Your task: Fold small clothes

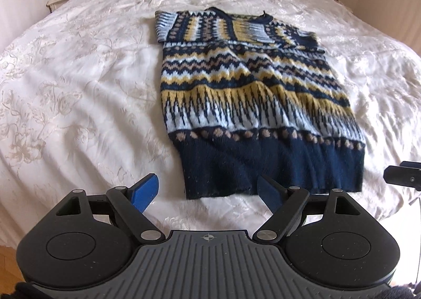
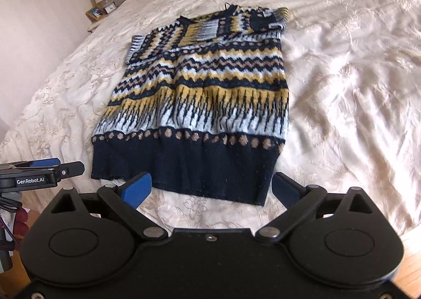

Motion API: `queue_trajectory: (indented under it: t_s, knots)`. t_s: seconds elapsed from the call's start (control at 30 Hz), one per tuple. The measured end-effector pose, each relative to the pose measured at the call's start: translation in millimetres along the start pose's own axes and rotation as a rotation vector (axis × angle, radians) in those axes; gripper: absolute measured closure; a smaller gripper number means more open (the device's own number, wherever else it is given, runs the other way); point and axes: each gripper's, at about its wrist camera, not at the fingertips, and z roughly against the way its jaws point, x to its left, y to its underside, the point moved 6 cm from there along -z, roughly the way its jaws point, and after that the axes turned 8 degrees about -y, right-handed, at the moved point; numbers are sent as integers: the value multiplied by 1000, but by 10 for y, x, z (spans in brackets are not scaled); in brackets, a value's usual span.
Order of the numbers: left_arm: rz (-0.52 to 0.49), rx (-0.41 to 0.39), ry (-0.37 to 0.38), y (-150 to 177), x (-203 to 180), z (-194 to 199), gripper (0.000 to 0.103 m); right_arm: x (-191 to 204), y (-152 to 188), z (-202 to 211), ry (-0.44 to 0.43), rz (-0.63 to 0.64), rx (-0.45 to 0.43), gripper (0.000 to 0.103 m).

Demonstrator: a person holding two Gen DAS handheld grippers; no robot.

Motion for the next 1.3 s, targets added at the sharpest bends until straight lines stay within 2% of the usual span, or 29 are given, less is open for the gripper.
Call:
queue_trajectory:
  t_s: [0.13, 0.37, 0.67, 0.73, 0.9, 1.07, 1.3]
  knots:
    - [19, 18, 7, 8, 49, -100, 21, -38, 3, -103, 1, -2, 28, 5]
    - [-3, 45, 12, -119, 64, -392, 21, -150, -123, -302, 11, -8, 46, 5]
    - [-34, 121, 19, -189, 7, -832, 20, -420, -179, -678, 67, -60, 153, 5]
    - [-42, 146, 21, -171, -2, -935, 10, -464, -180, -756, 74, -66, 173, 5]
    - [-52, 182, 38, -144, -49, -1119, 1, -559, -169, -944, 81, -94, 214, 4]
    - [-59, 169, 32, -102, -59, -1185, 0, -622, -118, -1090, 75, -117, 248, 0]
    - [-43, 80, -11, -28, -94, -1138, 0, -719, -48, -1142, 37, -156, 245, 0]
